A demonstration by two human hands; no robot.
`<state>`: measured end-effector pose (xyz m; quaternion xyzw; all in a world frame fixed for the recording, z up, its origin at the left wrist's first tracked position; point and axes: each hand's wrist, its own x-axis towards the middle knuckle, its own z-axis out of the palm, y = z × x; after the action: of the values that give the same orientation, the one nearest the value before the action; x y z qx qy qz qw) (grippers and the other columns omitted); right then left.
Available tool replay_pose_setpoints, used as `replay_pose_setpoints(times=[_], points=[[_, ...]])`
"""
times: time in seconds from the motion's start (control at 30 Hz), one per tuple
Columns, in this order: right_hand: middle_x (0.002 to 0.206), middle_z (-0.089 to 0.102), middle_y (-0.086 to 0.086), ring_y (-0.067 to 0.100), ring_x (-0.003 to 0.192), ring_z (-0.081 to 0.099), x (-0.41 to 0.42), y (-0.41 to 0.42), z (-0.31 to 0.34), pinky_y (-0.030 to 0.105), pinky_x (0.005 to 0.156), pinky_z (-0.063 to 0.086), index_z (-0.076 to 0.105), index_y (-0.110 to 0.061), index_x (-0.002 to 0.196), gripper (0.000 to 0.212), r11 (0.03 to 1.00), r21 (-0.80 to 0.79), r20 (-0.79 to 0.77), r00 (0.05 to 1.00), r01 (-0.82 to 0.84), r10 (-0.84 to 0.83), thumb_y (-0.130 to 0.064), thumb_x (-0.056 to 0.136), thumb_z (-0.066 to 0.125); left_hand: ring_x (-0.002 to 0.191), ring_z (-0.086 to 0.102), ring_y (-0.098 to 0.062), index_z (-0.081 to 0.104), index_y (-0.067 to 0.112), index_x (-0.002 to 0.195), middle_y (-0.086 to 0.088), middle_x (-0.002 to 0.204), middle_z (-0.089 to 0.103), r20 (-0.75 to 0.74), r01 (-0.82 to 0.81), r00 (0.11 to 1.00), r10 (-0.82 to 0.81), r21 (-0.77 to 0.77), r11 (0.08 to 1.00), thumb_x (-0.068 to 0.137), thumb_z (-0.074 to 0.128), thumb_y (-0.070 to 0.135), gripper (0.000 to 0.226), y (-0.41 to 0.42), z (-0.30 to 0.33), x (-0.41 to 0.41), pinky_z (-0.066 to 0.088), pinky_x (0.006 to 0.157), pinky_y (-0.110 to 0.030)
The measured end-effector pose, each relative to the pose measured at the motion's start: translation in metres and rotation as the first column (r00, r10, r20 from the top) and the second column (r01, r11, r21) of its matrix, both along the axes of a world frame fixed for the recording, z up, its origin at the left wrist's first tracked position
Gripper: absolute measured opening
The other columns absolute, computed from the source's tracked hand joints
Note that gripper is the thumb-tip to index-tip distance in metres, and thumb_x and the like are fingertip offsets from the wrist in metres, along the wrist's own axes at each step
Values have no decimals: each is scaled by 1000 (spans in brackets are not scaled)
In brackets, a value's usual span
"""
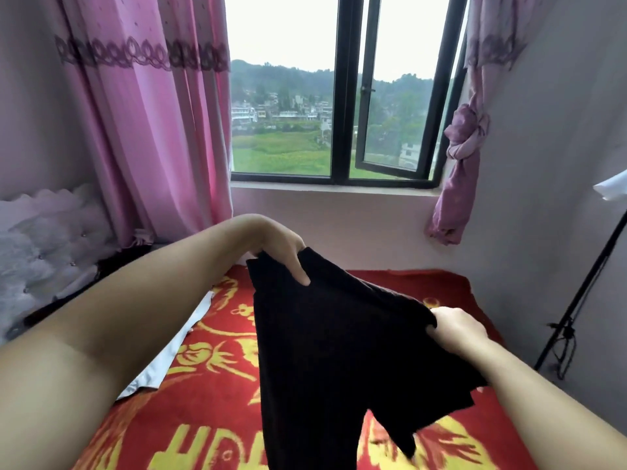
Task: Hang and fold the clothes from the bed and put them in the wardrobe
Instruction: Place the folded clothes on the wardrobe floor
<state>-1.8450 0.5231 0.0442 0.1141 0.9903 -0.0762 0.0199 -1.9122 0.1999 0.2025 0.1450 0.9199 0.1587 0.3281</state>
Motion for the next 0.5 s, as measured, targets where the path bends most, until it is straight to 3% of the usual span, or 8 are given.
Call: replay_pose_setpoints(times=[0.07, 0.13, 0.23, 0.3, 0.4, 0.43, 0.5], points=[[98, 67, 3, 28, 90, 61, -13, -3, -21, 31, 68, 43, 59, -19, 87, 15, 996, -58, -78, 995, 62, -66, -25, 86, 45, 82, 72, -23, 67, 11, 96, -4, 91, 74, -87, -19, 996, 18, -3, 1000, 82, 74, 25, 21, 8, -17, -22, 58, 79, -38], [90, 66, 13, 32, 79, 58, -30, -8, -18, 33, 63, 42, 52, -13, 83, 12, 985, -153, -207, 972, 79, -110, -18, 89, 43, 81, 67, -24, 68, 12, 91, -7, 92, 70, -393, -43, 918, 52, 31, 999, 86, 67, 26, 15, 13, -27, -42, 55, 74, -32], [83, 62, 23, 38, 77, 57, -56, -11, 19, 38, 64, 42, 51, -12, 92, 8, 974, -225, -463, 880, 2, -109, -10, 91, 43, 87, 62, -29, 69, 15, 96, -10, 95, 68, -793, -87, 566, 225, 213, 973, 90, 51, 16, 19, 11, -25, -59, 43, 69, -30], [77, 59, 22, 40, 75, 57, -62, -7, 51, 38, 64, 41, 53, -12, 100, 12, 976, -206, -604, 794, -70, -70, -12, 92, 45, 92, 62, -32, 67, 18, 109, -10, 99, 69, -890, -55, 368, 269, 269, 962, 89, 47, 13, 29, 6, -17, -59, 46, 73, -34], [69, 58, 22, 42, 67, 57, -60, 10, 79, 39, 61, 41, 52, -13, 94, 6, 991, -59, -700, 713, -119, 44, -18, 91, 50, 88, 66, -34, 68, 22, 114, -9, 96, 72, -952, 99, 183, 246, 266, 959, 86, 53, 11, 33, -7, -12, -39, 53, 76, -42], [68, 59, 24, 43, 65, 58, -55, 16, 78, 39, 59, 41, 53, -13, 94, 6, 993, 30, -707, 699, -114, 102, -18, 91, 53, 83, 68, -35, 69, 19, 112, -10, 92, 73, -964, 188, 143, 226, 251, 950, 84, 56, 9, 33, -11, -18, -28, 55, 74, -43], [66, 61, 22, 41, 60, 61, -40, 28, 57, 36, 54, 39, 57, -10, 95, 10, 968, 218, -669, 704, -123, 240, -16, 88, 61, 76, 70, -33, 70, 14, 112, -10, 91, 74, -979, 336, 154, 136, 181, 924, 78, 60, 4, 36, -19, -47, -2, 57, 69, -43]])
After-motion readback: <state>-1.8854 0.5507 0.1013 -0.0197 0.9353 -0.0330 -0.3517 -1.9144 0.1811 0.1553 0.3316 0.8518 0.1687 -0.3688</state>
